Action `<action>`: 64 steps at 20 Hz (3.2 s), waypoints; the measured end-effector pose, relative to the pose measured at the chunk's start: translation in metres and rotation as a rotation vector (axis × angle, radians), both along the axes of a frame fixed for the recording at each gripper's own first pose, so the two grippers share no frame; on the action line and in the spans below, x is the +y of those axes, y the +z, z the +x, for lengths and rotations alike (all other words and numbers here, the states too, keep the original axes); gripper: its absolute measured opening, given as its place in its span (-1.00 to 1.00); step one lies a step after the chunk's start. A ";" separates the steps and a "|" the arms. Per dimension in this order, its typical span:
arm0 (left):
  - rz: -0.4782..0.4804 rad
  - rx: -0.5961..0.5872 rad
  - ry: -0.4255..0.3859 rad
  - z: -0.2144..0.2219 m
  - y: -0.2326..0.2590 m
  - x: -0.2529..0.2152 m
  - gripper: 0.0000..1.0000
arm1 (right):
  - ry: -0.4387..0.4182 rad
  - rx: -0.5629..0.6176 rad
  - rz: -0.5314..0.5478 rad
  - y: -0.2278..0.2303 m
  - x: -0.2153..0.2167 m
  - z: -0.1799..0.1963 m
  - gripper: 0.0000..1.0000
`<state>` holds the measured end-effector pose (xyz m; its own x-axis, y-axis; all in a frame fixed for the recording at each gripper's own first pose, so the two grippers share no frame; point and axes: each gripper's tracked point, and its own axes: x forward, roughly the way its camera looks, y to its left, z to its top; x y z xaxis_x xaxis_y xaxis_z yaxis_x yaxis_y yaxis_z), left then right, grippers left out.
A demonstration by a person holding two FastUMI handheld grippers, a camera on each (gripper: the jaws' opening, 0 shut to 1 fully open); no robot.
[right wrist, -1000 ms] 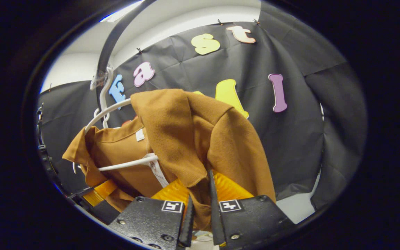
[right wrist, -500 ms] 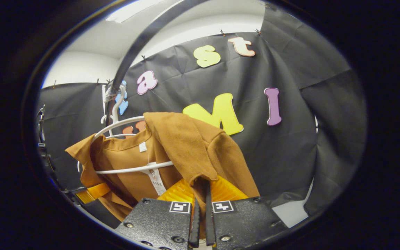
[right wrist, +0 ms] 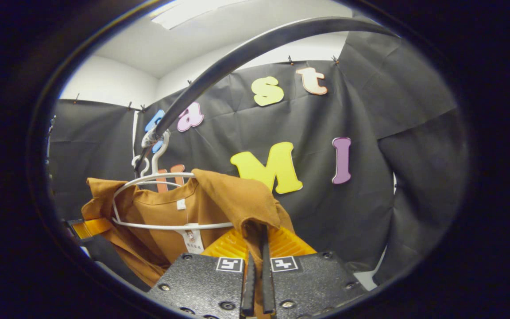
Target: Grasp the clothes on the hanger with both hands and then place them into the laundry hamper below.
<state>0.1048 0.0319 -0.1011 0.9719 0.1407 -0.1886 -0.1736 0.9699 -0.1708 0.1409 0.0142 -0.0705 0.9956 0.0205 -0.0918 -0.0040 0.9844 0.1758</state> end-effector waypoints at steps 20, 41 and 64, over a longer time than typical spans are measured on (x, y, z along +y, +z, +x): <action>-0.021 -0.039 0.013 0.011 0.040 0.055 -1.00 | -0.016 -0.007 0.281 0.006 -0.015 0.041 -0.84; -0.057 0.009 -0.104 0.058 0.025 0.081 -1.00 | 0.238 0.136 0.711 0.004 -0.035 0.103 -0.84; -0.248 0.229 -0.221 0.019 -0.106 0.076 -1.00 | 0.252 0.416 0.797 -0.115 -0.044 0.115 -0.82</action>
